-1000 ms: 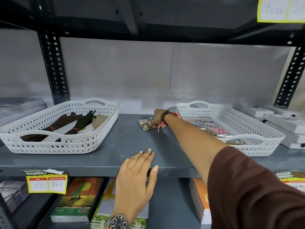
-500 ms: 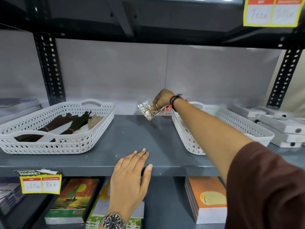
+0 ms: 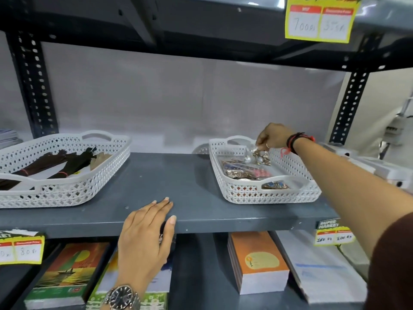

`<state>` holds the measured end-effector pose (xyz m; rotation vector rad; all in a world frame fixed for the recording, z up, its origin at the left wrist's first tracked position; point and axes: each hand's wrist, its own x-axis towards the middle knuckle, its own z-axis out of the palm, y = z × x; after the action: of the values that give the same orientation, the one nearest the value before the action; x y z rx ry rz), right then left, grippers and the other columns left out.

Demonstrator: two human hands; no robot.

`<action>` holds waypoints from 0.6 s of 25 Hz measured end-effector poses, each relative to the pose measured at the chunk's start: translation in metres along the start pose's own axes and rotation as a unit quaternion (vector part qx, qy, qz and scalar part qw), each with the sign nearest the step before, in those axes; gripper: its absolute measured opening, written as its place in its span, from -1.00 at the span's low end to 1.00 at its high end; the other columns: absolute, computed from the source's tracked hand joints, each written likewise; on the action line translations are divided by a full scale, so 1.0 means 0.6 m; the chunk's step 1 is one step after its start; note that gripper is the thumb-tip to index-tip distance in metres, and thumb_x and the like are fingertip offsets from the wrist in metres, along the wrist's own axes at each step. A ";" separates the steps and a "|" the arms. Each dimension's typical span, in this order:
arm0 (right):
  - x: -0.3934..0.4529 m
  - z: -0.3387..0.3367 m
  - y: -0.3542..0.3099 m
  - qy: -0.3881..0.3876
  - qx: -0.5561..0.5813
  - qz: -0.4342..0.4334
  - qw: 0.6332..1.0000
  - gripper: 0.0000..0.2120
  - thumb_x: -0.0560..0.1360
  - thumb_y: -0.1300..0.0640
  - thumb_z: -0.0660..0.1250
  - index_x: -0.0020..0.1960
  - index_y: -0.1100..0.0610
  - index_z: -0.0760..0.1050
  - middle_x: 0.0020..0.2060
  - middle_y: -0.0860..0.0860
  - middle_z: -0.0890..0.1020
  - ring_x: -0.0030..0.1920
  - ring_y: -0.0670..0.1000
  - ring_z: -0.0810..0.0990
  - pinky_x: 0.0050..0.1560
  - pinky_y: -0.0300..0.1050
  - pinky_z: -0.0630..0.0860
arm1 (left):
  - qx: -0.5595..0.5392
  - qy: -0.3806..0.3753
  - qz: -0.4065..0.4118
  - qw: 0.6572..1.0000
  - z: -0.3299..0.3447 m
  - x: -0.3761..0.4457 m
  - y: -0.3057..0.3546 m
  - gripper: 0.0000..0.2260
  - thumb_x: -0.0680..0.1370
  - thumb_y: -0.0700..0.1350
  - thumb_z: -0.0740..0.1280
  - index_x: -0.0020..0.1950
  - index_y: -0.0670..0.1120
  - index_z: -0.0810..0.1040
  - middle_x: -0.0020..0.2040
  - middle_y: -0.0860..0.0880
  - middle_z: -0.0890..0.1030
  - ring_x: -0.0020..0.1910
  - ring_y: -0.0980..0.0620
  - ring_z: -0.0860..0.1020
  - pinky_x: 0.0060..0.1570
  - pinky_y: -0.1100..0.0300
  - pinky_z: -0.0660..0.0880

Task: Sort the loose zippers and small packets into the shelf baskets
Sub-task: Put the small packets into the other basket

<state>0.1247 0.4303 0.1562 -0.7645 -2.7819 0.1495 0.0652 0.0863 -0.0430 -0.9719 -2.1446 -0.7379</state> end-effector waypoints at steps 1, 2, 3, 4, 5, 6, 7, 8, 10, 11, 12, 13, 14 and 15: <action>-0.005 0.008 0.013 -0.012 -0.014 0.001 1.000 -0.77 0.42 0.20 0.47 0.07 0.22 0.66 0.01 0.12 0.72 -0.08 -0.05 0.57 0.03 -0.26 0.41 | 0.000 0.001 -0.003 1.000 0.000 0.000 0.002 -0.60 0.60 0.09 0.08 0.21 -0.03 0.61 0.20 0.05 0.61 0.22 0.04 0.51 0.24 0.17 0.23; -0.006 0.015 0.023 -0.020 -0.024 0.000 1.000 -0.78 0.42 0.20 0.47 0.05 0.23 0.67 -0.01 0.13 0.73 -0.10 -0.05 0.57 0.01 -0.26 0.41 | 0.000 -0.001 -0.005 1.000 0.000 0.000 0.002 -0.61 0.60 0.08 0.08 0.21 -0.03 0.61 0.20 0.06 0.61 0.22 0.05 0.51 0.24 0.16 0.23; -0.007 0.021 0.030 -0.025 -0.031 0.000 0.999 -0.78 0.41 0.20 0.47 0.04 0.23 0.67 -0.01 0.15 0.73 -0.11 -0.03 0.59 0.00 -0.26 0.41 | 0.002 -0.001 -0.008 1.000 -0.001 0.000 0.003 -0.61 0.60 0.08 0.08 0.21 -0.03 0.61 0.20 0.06 0.61 0.23 0.05 0.50 0.25 0.16 0.23; -0.008 0.028 0.036 -0.026 -0.037 -0.004 0.999 -0.78 0.41 0.20 0.48 0.04 0.24 0.67 -0.01 0.15 0.73 -0.08 0.01 0.63 0.00 -0.26 0.41 | 0.006 -0.003 -0.011 1.000 -0.002 0.000 0.004 -0.61 0.60 0.08 0.08 0.21 -0.03 0.61 0.20 0.06 0.61 0.23 0.05 0.50 0.25 0.16 0.22; -0.008 0.032 0.039 -0.030 -0.040 -0.009 0.999 -0.78 0.41 0.21 0.48 0.04 0.24 0.67 -0.01 0.15 0.73 -0.03 0.04 0.65 0.00 -0.27 0.40 | 0.006 0.000 -0.011 1.000 -0.001 0.000 0.005 -0.61 0.60 0.08 0.08 0.21 -0.03 0.61 0.20 0.06 0.60 0.23 0.04 0.50 0.25 0.16 0.22; -0.008 0.036 0.041 -0.032 -0.043 -0.015 0.998 -0.78 0.41 0.21 0.48 0.04 0.23 0.67 0.00 0.15 0.73 0.02 0.06 0.66 -0.01 -0.28 0.38 | 0.008 0.002 -0.012 1.000 0.000 0.000 0.006 -0.60 0.60 0.08 0.07 0.21 -0.03 0.61 0.20 0.06 0.60 0.23 0.04 0.50 0.25 0.15 0.23; -0.010 0.039 0.040 -0.036 -0.047 -0.018 0.998 -0.79 0.41 0.21 0.47 0.04 0.23 0.67 0.00 0.14 0.73 0.02 0.05 0.66 -0.02 -0.29 0.36 | 0.003 0.005 -0.013 1.000 0.001 0.000 0.006 -0.60 0.60 0.09 0.07 0.21 -0.02 0.60 0.21 0.06 0.60 0.23 0.04 0.50 0.25 0.14 0.23; -0.011 0.043 0.040 -0.040 -0.048 -0.022 0.998 -0.79 0.41 0.21 0.47 0.04 0.22 0.67 0.01 0.13 0.73 -0.02 0.02 0.64 -0.03 -0.29 0.35 | 0.000 0.006 -0.013 1.000 0.001 -0.001 0.006 -0.60 0.60 0.09 0.07 0.22 -0.02 0.60 0.21 0.06 0.60 0.23 0.04 0.50 0.25 0.13 0.24; -0.010 0.050 0.040 -0.052 -0.044 -0.029 0.997 -0.79 0.42 0.22 0.47 0.04 0.22 0.67 0.02 0.12 0.72 -0.09 -0.06 0.57 -0.02 -0.28 0.37 | -0.001 0.009 -0.012 1.000 0.001 -0.001 0.005 -0.60 0.60 0.09 0.07 0.22 -0.02 0.60 0.21 0.05 0.60 0.23 0.03 0.51 0.25 0.11 0.25; -0.011 0.052 0.039 -0.058 -0.045 -0.033 0.997 -0.79 0.41 0.22 0.47 0.05 0.21 0.67 0.02 0.12 0.72 -0.09 -0.07 0.56 0.00 -0.27 0.39 | -0.001 0.009 -0.011 1.000 0.001 -0.001 0.005 -0.60 0.60 0.09 0.08 0.22 -0.03 0.60 0.22 0.04 0.60 0.23 0.02 0.51 0.25 0.10 0.26; -0.009 0.054 0.039 -0.063 -0.041 -0.038 0.996 -0.79 0.41 0.22 0.47 0.05 0.21 0.68 0.02 0.12 0.72 -0.07 -0.06 0.57 0.04 -0.25 0.42 | 0.000 0.007 -0.012 1.000 0.001 -0.002 0.005 -0.60 0.60 0.10 0.08 0.22 -0.03 0.60 0.22 0.04 0.60 0.23 0.02 0.51 0.25 0.09 0.27; -0.009 0.055 0.039 -0.069 -0.036 -0.038 0.996 -0.78 0.41 0.22 0.48 0.05 0.20 0.68 0.02 0.12 0.72 -0.03 -0.03 0.61 0.08 -0.23 0.44 | -0.001 0.008 -0.012 1.000 0.002 -0.003 0.006 -0.60 0.60 0.10 0.08 0.22 -0.03 0.60 0.22 0.04 0.60 0.24 0.02 0.51 0.25 0.09 0.27; -0.009 0.056 0.040 -0.069 -0.032 -0.039 0.996 -0.78 0.40 0.22 0.48 0.05 0.20 0.68 0.03 0.12 0.72 0.02 0.01 0.64 0.12 -0.20 0.46 | 0.002 0.007 -0.014 1.000 0.001 -0.002 0.007 -0.60 0.60 0.10 0.08 0.23 -0.03 0.60 0.22 0.04 0.60 0.23 0.02 0.51 0.25 0.09 0.27; -0.012 0.054 0.038 -0.069 -0.030 -0.038 0.996 -0.77 0.40 0.23 0.48 0.06 0.20 0.68 0.03 0.12 0.72 0.08 0.05 0.65 0.15 -0.17 0.47 | 0.004 0.010 -0.015 1.000 0.002 0.000 0.006 -0.60 0.60 0.10 0.07 0.23 -0.03 0.60 0.22 0.04 0.60 0.23 0.02 0.51 0.25 0.09 0.26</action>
<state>0.1332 0.4448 0.1196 -0.6855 -2.9529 0.1078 0.0677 0.0894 -0.0432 -0.9264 -2.1465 -0.7501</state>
